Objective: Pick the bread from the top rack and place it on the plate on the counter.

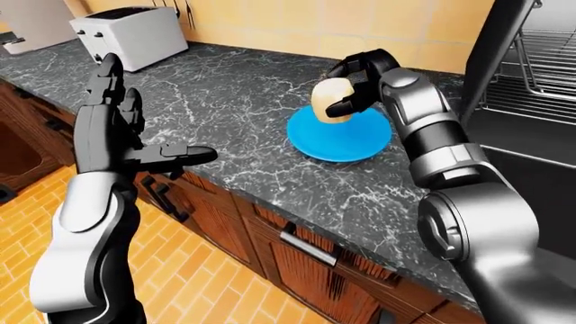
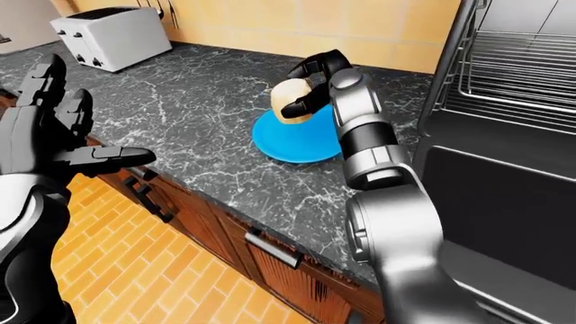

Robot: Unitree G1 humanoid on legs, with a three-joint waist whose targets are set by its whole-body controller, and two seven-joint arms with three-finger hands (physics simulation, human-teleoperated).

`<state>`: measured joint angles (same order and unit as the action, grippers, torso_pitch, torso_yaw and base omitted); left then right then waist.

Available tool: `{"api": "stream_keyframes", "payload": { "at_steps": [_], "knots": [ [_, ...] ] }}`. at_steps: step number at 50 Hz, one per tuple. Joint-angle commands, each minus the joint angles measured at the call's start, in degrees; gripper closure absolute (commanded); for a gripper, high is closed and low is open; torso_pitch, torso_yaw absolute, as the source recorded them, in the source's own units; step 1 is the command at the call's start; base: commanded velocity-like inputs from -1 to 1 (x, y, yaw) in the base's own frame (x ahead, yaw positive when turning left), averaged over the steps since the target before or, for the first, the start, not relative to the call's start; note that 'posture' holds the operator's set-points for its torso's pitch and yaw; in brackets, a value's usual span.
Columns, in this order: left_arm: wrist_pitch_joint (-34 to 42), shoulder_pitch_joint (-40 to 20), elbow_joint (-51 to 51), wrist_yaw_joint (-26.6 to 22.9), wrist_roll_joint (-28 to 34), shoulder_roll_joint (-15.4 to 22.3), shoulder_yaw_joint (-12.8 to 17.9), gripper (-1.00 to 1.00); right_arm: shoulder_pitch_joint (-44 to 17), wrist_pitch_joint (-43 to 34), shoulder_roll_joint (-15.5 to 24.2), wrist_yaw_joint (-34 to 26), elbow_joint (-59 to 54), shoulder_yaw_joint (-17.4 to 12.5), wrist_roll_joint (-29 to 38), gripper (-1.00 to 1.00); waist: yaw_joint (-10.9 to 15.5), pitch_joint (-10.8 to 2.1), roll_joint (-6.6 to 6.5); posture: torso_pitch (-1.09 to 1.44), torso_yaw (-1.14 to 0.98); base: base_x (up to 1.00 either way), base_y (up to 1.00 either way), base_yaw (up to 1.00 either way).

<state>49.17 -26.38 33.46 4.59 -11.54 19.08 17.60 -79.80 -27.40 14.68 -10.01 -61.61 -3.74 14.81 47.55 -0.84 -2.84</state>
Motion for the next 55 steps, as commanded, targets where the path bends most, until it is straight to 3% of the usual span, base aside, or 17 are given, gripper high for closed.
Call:
{"api": "stream_keyframes", "payload": {
  "at_steps": [1, 21, 24, 47, 55],
  "knots": [
    [-1.60, -1.28, 1.50, 0.09, 0.42, 0.69, 0.61, -1.00, -2.55, 1.39, 0.57, 0.12, 2.83, -0.11, 0.27, 1.00, 0.07, -1.65, 0.10, 0.00, 0.82, 0.00, 0.00, 0.00],
    [-1.12, -2.27, 1.04, -0.07, 0.83, 0.82, 0.43, -1.00, -1.42, -0.55, 0.51, -0.85, 2.72, 0.02, 2.03, 1.00, 0.16, -1.78, 0.12, 0.00, 0.82, 0.00, 0.00, 0.00],
    [-0.92, -1.82, 1.26, -0.09, 0.75, 0.62, 0.54, -1.00, -1.01, -1.08, 0.55, -0.85, 3.04, 0.02, 2.20, 0.82, 0.19, -1.81, 0.13, 0.00, 0.82, 0.00, 0.00, 0.00],
    [-0.78, -1.40, 1.86, -0.13, 0.59, 0.78, 1.07, -1.00, 0.17, -3.16, 0.75, -1.77, 5.02, 0.09, 3.09, 0.27, 0.30, -1.78, 0.17, 0.00, 0.82, 0.00, 0.00, 0.00],
    [-0.60, -1.58, 1.94, -0.08, 0.32, 1.02, 1.34, -1.00, 0.01, -3.45, 0.82, -2.05, 5.22, 0.12, 3.37, -0.14, 0.29, -1.75, 0.16, 0.00, 0.82, 0.00, 0.00, 0.00]
  ]
}}
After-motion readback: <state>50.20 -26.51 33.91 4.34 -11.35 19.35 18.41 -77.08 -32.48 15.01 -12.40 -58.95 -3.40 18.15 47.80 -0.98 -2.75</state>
